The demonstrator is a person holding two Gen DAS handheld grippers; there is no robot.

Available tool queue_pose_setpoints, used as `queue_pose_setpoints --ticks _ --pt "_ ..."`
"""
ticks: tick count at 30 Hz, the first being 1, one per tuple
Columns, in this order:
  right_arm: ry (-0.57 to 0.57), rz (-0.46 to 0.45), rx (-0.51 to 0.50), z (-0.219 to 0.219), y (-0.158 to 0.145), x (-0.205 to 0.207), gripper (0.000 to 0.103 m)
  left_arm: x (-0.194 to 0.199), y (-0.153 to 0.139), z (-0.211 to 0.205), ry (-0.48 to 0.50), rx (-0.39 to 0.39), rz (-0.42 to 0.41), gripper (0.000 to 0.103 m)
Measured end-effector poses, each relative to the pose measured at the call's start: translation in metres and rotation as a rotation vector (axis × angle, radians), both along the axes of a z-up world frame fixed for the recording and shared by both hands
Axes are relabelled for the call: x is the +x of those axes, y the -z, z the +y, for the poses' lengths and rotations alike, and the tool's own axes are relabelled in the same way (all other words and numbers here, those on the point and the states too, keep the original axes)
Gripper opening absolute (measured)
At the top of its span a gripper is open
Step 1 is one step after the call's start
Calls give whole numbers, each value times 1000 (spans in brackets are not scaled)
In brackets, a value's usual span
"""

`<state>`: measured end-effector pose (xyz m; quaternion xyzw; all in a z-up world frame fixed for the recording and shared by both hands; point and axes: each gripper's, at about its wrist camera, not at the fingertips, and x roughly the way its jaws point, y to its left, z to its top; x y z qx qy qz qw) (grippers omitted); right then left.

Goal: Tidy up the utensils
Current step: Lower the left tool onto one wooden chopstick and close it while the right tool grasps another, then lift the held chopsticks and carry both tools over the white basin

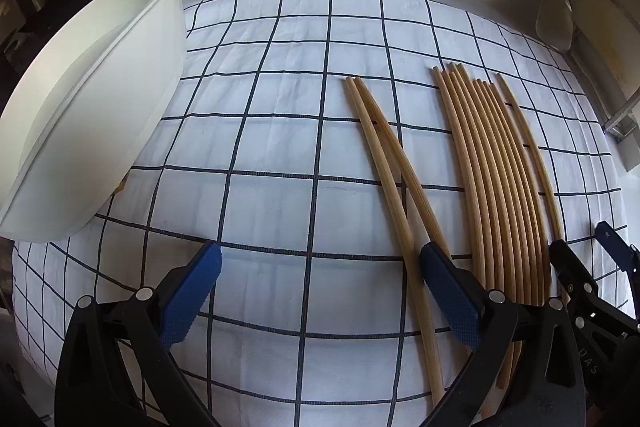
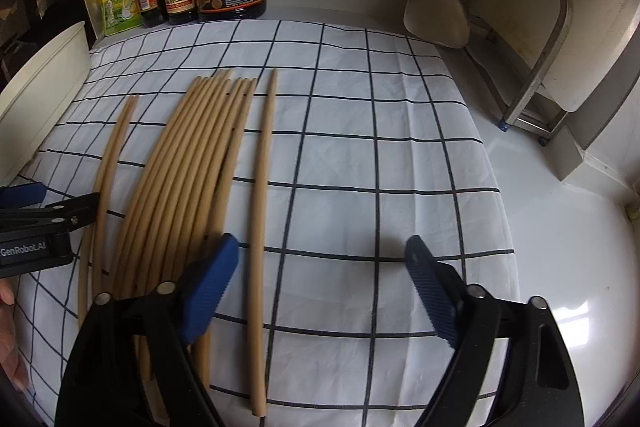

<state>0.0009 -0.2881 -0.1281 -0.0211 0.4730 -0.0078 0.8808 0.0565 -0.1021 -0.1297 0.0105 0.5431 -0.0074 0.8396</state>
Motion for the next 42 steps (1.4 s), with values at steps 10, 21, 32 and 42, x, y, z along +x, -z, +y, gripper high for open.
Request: queue_pose_setpoints --ticks 10,21,32,42 --pt "-93 2 9 21 -3 -1 19 -15 -9 -8 92 -11 -53 41" --pt "-82 22 23 23 -5 0 6 -16 -11 -4 134 -46 -21 7" --pt "-18 9 80 19 -27 -6 6 -14 -36 0 189 -56 -58 7" --pt "-15 -59 95 55 -77 -2 6 -17 -93 23 276 -84 -153 7"
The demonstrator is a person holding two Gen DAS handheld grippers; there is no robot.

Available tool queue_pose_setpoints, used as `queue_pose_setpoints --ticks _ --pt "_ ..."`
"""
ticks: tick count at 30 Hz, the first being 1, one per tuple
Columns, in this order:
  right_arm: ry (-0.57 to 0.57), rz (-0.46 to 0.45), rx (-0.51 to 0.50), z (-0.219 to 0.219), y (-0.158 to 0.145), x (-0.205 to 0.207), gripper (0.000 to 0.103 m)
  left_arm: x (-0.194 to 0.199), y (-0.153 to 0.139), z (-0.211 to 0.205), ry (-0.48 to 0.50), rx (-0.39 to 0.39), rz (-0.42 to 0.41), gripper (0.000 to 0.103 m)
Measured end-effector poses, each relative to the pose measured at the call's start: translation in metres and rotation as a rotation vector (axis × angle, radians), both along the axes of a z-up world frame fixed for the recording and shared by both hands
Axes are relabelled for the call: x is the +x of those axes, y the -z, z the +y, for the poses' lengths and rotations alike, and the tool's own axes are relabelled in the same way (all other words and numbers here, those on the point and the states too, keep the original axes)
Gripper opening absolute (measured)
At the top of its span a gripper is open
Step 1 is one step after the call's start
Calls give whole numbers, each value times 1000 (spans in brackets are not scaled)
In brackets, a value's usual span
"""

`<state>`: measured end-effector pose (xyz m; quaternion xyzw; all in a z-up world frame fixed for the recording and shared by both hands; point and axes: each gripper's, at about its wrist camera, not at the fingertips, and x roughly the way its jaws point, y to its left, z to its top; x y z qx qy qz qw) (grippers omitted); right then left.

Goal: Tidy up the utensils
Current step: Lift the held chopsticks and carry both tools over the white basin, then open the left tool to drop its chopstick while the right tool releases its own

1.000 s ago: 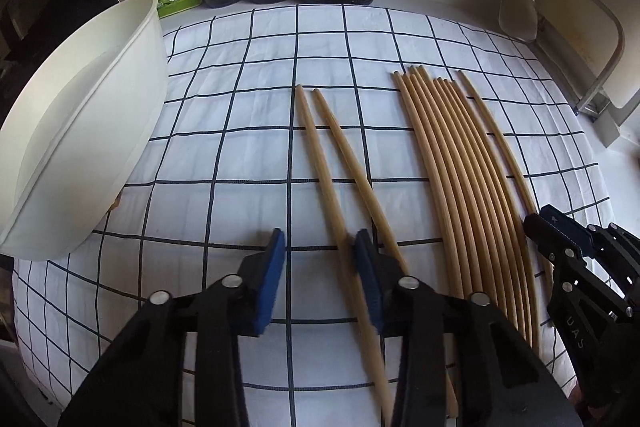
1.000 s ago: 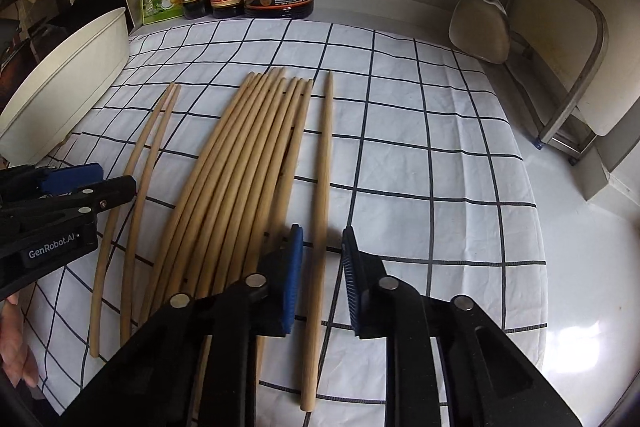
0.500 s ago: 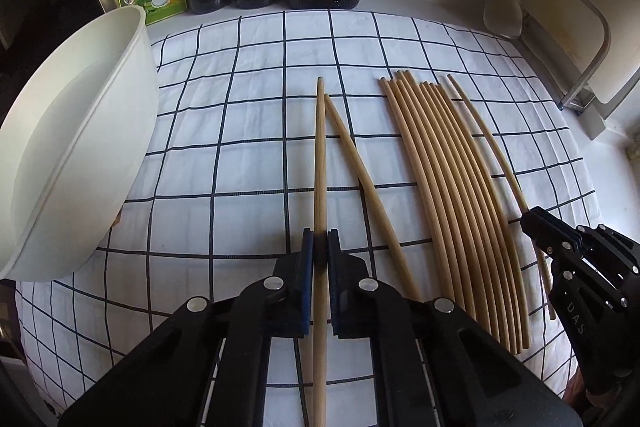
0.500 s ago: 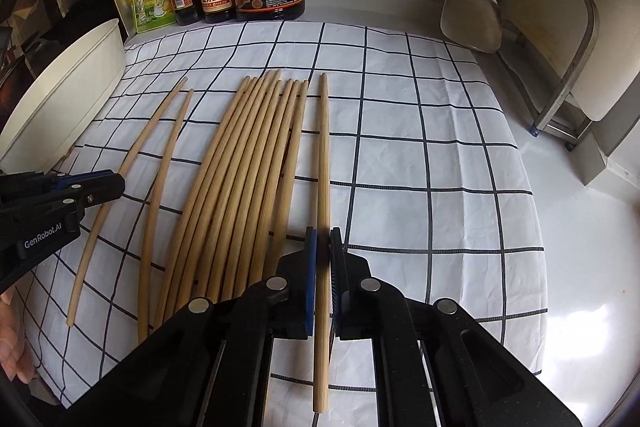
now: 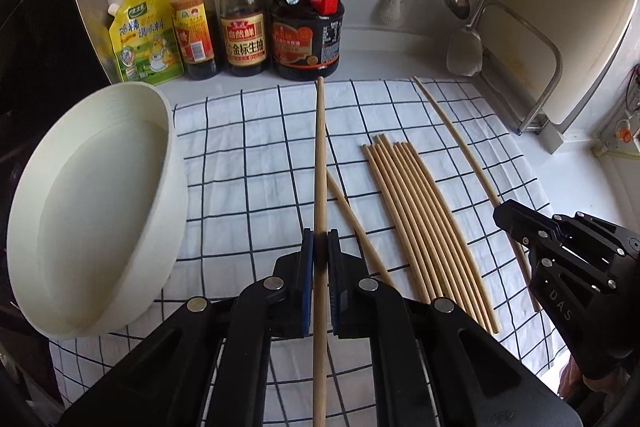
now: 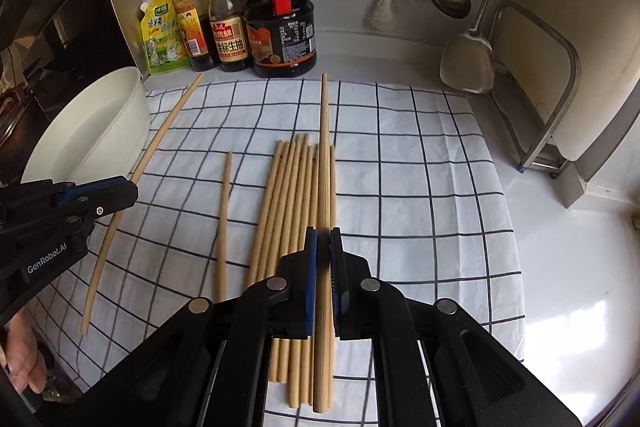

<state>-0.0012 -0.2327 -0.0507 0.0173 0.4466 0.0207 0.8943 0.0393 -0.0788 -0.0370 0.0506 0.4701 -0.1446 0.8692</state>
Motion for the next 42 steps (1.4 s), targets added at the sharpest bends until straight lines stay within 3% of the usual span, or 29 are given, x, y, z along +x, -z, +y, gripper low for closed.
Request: queue_pose_setpoints --ticks 7,12,17,27,42 --pt "-42 -25 54 55 -24 16 6 8 -31 48 -15 -37 -43 7" --pt "-115 -31 92 108 -35 39 6 20 -57 104 -68 -69 -80 7" --pt "-191 -37 123 166 -41 65 6 39 -69 163 -138 -22 -124 7" --pt "-297 16 145 265 -22 110 6 88 -28 237 -196 38 -44 7" --pt "-240 171 118 284 26 132 6 117 37 252 -183 65 120 8"
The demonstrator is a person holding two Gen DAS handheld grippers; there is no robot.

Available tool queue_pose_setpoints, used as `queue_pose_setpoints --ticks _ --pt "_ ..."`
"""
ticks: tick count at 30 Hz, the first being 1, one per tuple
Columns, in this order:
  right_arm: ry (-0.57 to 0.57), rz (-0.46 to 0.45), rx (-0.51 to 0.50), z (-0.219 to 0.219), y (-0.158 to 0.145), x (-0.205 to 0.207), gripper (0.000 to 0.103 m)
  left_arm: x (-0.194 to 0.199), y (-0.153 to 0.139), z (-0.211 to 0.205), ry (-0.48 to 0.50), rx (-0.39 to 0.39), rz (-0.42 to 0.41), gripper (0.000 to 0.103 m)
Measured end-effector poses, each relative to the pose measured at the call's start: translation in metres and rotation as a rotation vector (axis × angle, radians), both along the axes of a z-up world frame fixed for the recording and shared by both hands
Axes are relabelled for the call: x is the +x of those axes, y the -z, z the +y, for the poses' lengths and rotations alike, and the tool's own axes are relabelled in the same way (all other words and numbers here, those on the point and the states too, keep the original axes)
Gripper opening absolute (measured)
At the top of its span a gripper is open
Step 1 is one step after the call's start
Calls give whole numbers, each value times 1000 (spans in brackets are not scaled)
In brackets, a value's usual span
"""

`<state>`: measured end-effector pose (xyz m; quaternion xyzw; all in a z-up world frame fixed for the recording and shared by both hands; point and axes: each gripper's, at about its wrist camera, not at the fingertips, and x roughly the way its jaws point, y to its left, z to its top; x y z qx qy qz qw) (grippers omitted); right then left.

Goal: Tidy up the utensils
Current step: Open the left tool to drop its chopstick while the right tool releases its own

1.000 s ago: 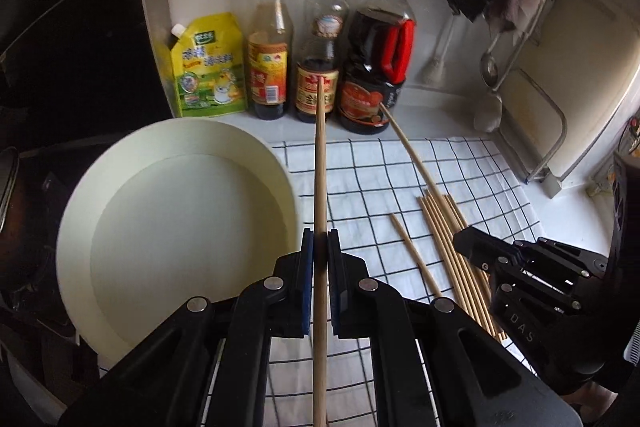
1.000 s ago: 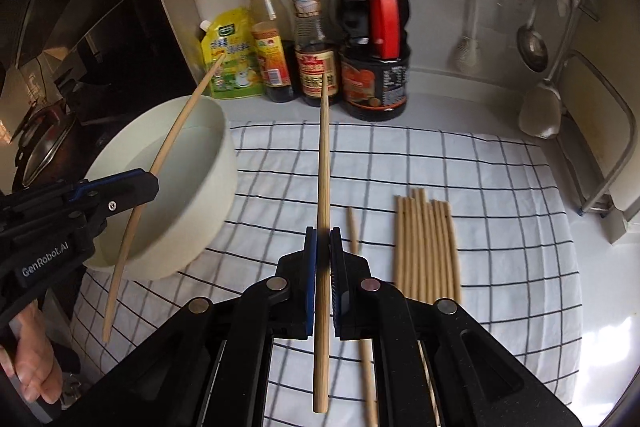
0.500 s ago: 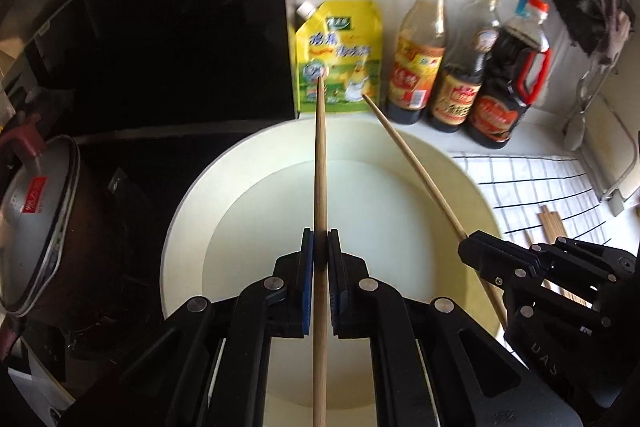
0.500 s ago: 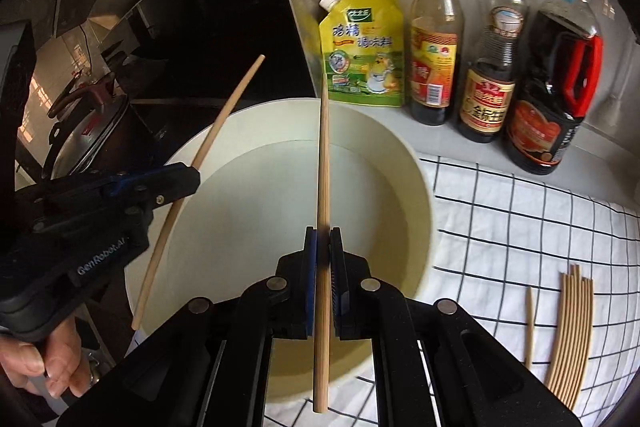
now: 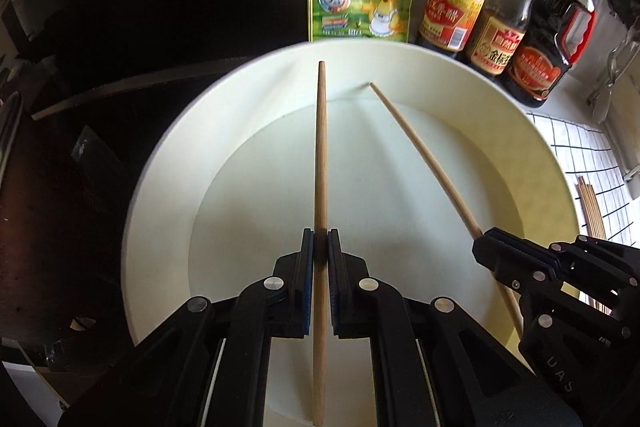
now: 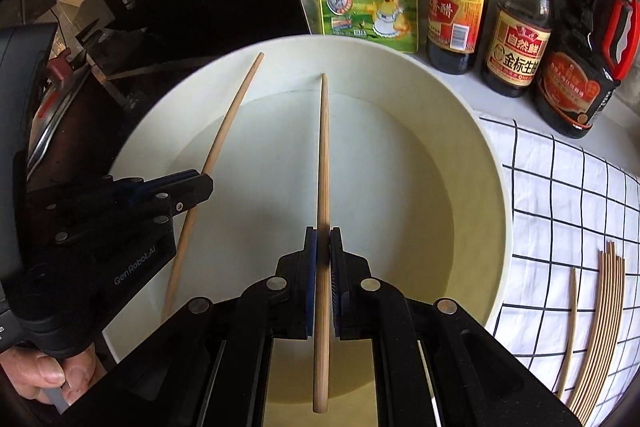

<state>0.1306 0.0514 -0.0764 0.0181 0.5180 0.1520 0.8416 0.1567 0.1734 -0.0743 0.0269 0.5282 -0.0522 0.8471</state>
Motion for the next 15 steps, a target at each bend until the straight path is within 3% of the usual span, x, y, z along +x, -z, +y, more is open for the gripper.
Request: queue_pose_setpoints --ticks 5,8,10,15 --pt "2 19 -11 1 7 3 6 1 6 0 -3 9 22 11" --pt "3 18 -14 1 6 3 7 0 5 2 -16 15 16 33" --pt "11 4 -21 -1 3 2 10 -2 -1 5 -30 22 -4 60" --pt "17 -26 -28 -6 -7 -3 11 -7 -10 18 -64 22 -31 65"
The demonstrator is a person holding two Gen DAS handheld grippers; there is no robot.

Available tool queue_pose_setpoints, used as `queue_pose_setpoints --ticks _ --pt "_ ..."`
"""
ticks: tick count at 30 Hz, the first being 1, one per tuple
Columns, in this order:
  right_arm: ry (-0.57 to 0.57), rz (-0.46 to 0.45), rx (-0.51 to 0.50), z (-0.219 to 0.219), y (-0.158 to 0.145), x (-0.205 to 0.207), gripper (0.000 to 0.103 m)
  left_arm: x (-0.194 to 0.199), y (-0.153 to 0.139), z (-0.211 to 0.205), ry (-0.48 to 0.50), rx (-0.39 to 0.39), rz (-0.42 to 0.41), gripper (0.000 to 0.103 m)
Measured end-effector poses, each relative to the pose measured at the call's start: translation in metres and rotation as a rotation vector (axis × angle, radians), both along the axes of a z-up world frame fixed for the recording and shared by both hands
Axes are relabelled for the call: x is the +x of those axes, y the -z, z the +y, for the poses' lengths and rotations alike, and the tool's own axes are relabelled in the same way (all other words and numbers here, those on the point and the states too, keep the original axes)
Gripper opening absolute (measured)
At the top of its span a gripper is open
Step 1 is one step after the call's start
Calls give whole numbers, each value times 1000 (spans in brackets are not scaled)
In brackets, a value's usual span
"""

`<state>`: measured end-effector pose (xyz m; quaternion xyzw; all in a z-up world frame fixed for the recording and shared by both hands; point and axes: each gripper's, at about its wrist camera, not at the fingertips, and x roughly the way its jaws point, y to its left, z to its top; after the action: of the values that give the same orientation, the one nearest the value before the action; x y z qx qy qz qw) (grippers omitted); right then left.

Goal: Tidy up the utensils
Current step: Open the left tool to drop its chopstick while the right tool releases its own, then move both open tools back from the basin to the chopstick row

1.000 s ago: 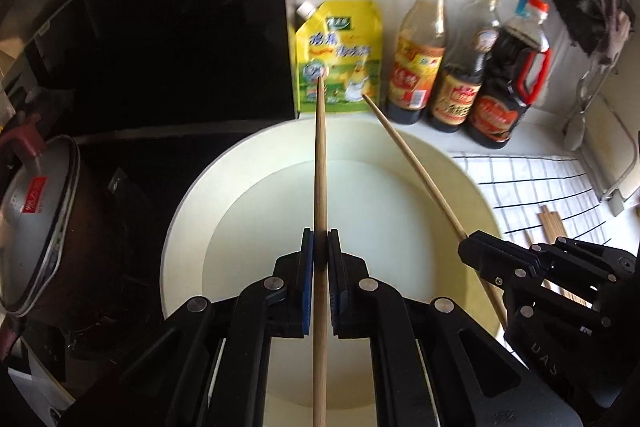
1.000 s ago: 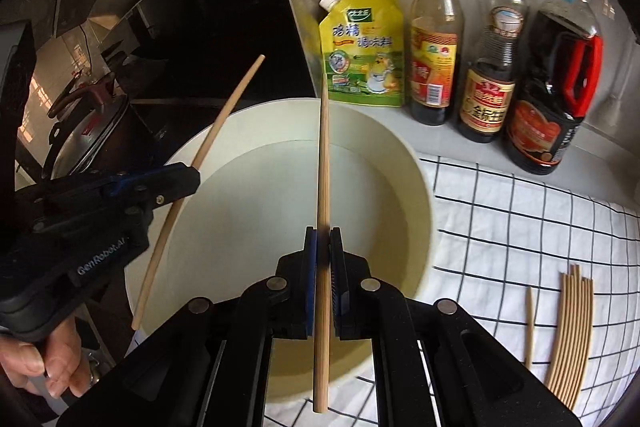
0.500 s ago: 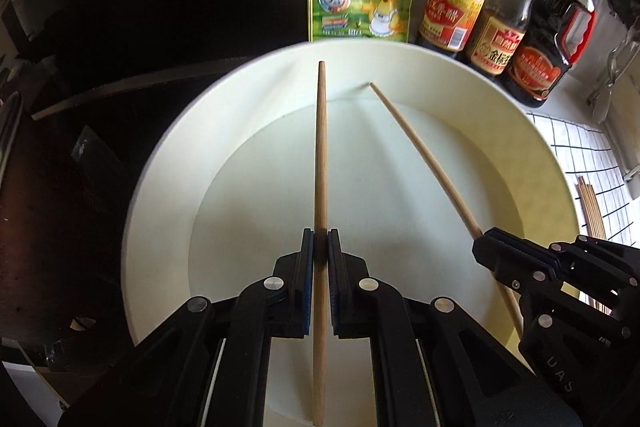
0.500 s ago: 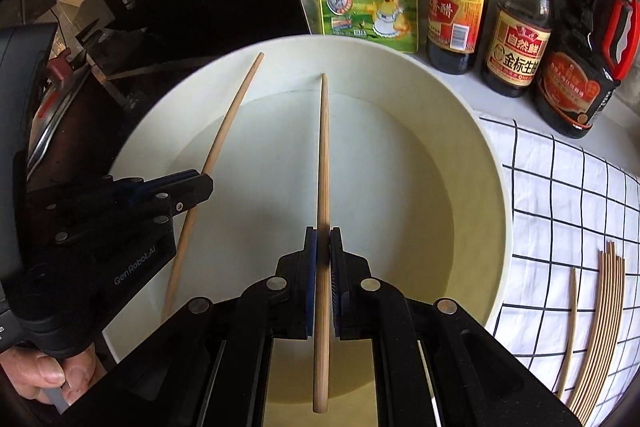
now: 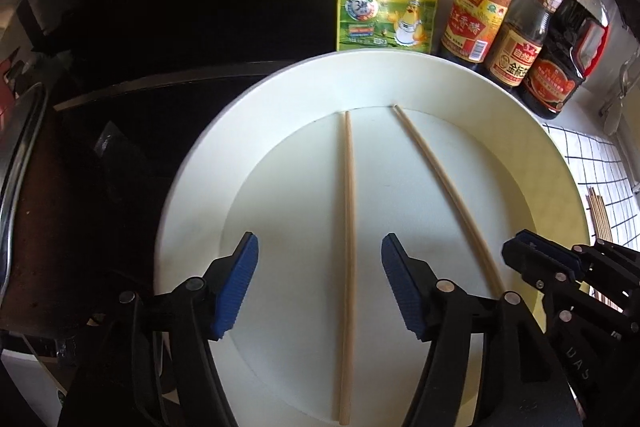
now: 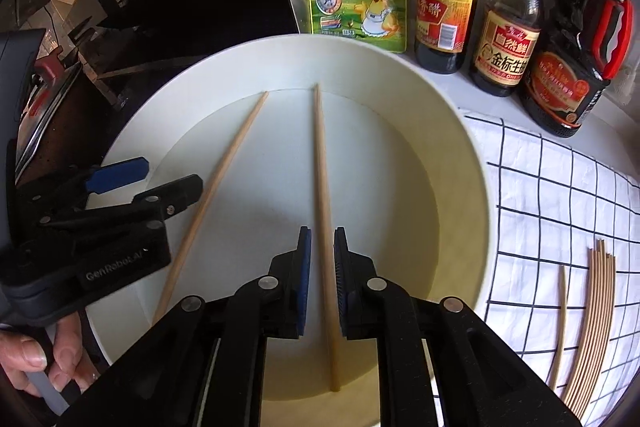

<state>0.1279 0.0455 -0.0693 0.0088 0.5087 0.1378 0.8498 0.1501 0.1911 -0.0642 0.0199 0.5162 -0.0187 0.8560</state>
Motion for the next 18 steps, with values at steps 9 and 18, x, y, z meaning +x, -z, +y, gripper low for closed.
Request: queue_pose_setpoints --ticks 9,18 --pt "6 -4 18 -5 -9 -15 13 -19 -10 12 -36 -6 -21 71" --pt "2 -35 17 -9 -26 -35 22 -40 -23 7 -38 -17 -49 76"
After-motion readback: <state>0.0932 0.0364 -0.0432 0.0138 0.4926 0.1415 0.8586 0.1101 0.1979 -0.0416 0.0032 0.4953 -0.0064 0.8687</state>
